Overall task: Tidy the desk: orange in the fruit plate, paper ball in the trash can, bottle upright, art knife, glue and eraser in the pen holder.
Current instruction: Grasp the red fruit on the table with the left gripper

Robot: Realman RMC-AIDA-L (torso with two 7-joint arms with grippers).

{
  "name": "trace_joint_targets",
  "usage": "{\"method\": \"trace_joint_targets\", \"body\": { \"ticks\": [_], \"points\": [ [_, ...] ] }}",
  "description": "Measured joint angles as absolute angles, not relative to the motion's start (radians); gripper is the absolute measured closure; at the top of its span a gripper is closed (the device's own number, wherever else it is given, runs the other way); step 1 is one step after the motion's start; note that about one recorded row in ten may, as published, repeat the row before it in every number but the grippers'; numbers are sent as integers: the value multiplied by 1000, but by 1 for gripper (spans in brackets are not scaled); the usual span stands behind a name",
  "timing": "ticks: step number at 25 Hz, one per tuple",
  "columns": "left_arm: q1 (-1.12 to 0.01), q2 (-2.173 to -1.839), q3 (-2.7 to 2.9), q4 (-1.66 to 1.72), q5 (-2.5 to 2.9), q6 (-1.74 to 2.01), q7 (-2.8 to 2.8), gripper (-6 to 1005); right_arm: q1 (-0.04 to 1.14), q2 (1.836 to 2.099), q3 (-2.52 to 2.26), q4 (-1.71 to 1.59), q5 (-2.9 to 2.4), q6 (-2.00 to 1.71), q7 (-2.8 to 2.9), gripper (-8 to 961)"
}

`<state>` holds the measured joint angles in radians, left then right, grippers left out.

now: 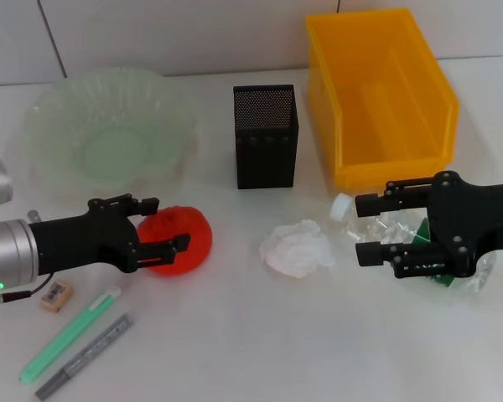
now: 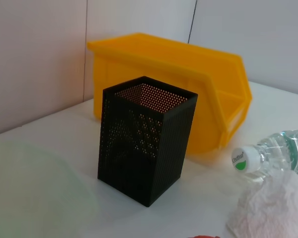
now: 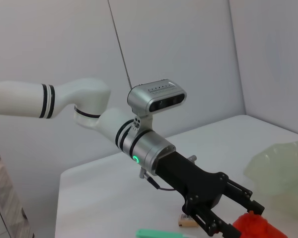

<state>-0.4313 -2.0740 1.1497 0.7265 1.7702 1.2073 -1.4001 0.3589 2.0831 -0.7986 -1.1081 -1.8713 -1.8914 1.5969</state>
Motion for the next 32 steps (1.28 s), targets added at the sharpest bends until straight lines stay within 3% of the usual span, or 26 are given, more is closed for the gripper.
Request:
{"method": "trace_joint_targets", "body": {
  "ticks": [30, 32],
  "points": [
    [-432, -2070, 1232, 716, 1748, 1083, -1431, 220, 362, 2082, -798, -1107, -1871, -1891, 1597, 304],
    [-431, -2070, 1232, 716, 1749, 1082, -1431, 302, 362, 2082, -798, -1107, -1871, -1891, 1597, 304]
  ]
}}
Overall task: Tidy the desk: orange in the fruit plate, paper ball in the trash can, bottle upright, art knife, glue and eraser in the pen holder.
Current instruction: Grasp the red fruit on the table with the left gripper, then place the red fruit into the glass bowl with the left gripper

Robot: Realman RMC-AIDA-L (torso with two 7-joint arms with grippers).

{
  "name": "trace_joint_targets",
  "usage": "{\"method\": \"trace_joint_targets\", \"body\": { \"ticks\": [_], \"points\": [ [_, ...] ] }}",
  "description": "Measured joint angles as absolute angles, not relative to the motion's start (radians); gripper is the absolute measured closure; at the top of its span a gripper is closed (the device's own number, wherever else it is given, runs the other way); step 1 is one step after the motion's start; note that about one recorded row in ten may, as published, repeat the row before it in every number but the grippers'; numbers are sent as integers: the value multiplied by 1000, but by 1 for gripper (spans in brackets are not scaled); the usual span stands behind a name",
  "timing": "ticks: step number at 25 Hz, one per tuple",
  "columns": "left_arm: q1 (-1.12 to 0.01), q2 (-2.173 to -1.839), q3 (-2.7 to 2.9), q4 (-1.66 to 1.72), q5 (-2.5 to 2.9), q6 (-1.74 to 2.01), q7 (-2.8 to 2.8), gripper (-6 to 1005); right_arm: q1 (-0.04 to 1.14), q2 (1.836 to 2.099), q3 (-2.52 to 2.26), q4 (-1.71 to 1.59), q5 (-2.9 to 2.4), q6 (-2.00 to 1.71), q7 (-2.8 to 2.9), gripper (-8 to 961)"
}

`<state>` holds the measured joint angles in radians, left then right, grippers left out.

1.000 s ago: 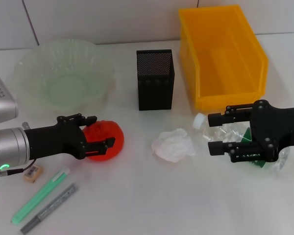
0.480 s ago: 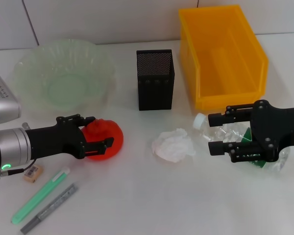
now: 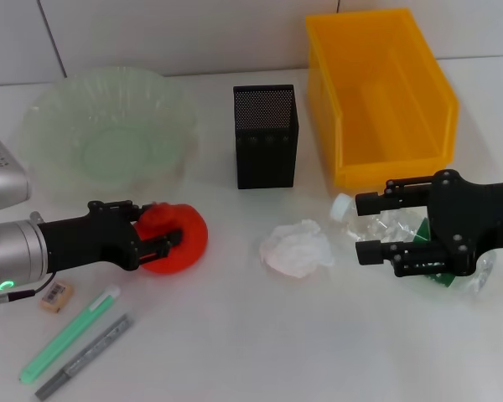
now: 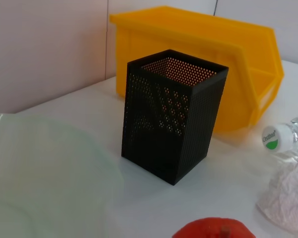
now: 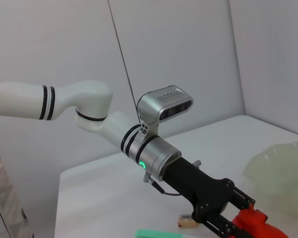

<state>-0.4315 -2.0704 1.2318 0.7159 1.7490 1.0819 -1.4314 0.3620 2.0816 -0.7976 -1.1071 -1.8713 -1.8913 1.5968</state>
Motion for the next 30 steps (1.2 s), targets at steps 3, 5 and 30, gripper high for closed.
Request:
{"method": "trace_joint_targets", "body": {
  "ticks": [3, 5, 30],
  "points": [
    [-429, -2070, 1245, 716, 1751, 1080, -1433, 425, 362, 2082, -798, -1106, -1871, -1891, 1597, 304],
    [-429, -2070, 1251, 716, 1751, 1079, -1433, 496, 363, 2082, -798, -1105, -1871, -1891, 1597, 304],
    [-341, -2070, 1258, 917, 1681, 1253, -1449, 809, 360, 2081, -775, -1112, -1871, -1882, 1597, 305]
  ]
}}
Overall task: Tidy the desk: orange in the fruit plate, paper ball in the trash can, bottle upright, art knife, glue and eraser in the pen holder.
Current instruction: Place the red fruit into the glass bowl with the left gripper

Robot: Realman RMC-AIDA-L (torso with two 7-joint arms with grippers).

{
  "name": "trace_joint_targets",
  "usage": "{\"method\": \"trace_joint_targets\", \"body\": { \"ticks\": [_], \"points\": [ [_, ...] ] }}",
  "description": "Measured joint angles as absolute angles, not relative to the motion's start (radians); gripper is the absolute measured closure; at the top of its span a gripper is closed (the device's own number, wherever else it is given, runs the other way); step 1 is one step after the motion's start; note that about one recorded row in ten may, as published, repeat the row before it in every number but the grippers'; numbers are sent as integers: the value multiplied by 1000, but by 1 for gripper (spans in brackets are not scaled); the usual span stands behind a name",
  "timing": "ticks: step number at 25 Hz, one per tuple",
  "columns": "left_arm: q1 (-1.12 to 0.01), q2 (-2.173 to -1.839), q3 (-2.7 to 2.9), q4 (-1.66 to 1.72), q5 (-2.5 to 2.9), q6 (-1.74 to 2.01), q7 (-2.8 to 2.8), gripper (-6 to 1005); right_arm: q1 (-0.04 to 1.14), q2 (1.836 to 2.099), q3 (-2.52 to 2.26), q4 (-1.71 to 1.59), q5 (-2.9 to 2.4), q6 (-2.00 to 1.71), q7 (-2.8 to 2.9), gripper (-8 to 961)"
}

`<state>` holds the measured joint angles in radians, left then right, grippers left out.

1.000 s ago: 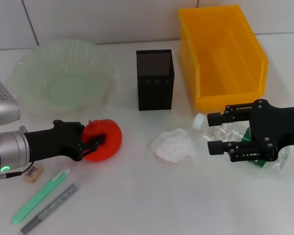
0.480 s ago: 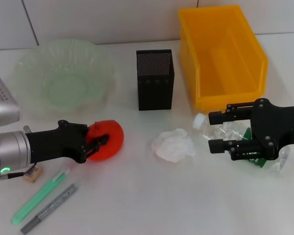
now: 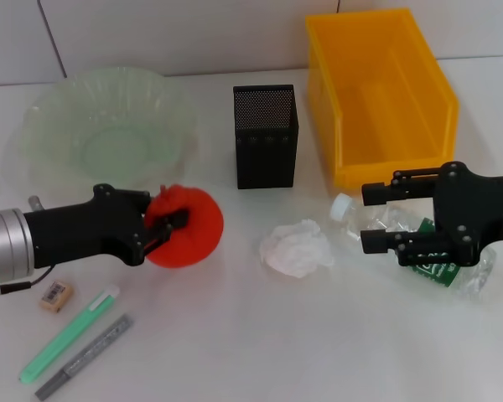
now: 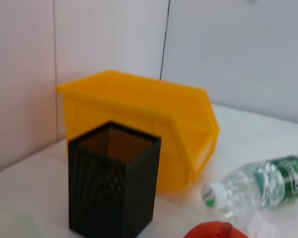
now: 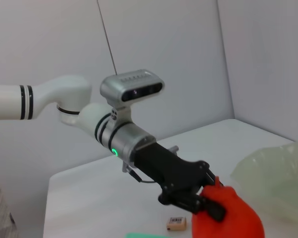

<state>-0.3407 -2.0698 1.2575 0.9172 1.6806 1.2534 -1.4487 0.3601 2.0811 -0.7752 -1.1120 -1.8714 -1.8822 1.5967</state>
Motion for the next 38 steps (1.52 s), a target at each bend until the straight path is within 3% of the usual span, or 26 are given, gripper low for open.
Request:
{"method": "trace_joint_targets", "body": {
  "ticks": [14, 38],
  "points": [
    [-343, -2066, 1187, 1012, 1626, 1272, -1463, 811, 358, 2081, -773, -1111, -1871, -1886, 1595, 305],
    [-479, -2070, 1140, 864, 1568, 908, -1361, 795, 352, 2082, -773, -1112, -1871, -1894, 1596, 306]
  ]
}}
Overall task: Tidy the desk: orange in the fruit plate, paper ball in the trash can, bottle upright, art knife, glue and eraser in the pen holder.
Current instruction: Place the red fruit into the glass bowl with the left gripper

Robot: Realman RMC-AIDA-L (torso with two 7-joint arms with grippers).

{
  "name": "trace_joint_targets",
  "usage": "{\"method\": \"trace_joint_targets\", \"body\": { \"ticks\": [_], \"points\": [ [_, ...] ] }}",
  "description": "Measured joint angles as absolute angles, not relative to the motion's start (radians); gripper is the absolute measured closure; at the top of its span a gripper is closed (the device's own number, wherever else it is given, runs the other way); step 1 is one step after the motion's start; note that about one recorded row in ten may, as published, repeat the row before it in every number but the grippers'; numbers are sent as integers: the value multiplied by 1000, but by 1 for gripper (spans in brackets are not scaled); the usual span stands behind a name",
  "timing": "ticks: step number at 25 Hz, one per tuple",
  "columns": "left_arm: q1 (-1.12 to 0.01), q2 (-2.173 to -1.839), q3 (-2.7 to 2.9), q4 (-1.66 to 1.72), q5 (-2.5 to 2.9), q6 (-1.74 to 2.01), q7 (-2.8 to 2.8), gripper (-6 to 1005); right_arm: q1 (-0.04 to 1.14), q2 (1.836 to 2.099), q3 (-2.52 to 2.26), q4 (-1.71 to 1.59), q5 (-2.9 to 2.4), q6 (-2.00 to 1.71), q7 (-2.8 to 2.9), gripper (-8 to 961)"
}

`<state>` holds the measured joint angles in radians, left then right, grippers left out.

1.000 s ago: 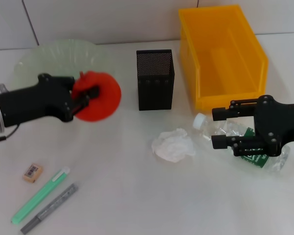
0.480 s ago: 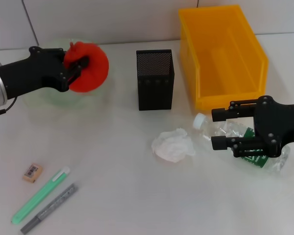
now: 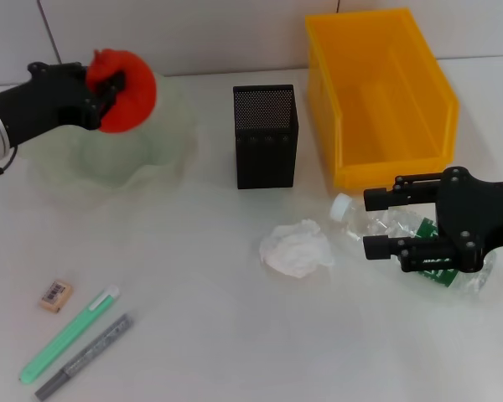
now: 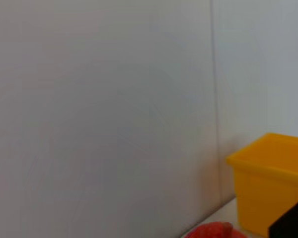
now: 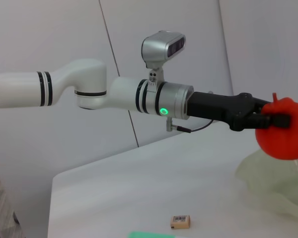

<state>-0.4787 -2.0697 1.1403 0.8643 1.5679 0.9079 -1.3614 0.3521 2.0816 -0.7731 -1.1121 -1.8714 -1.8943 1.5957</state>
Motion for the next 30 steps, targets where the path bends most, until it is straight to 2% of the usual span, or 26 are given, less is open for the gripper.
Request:
{"method": "trace_joint_targets", "body": {
  "ticks": [13, 30],
  "points": [
    [-548, -2074, 1142, 744, 1506, 792, -1259, 784, 349, 2082, -773, -1112, -1871, -1895, 1596, 307],
    [-550, -2075, 1147, 700, 1491, 693, -1218, 769, 348, 2082, -773, -1112, -1870, -1896, 1597, 307]
  ]
}}
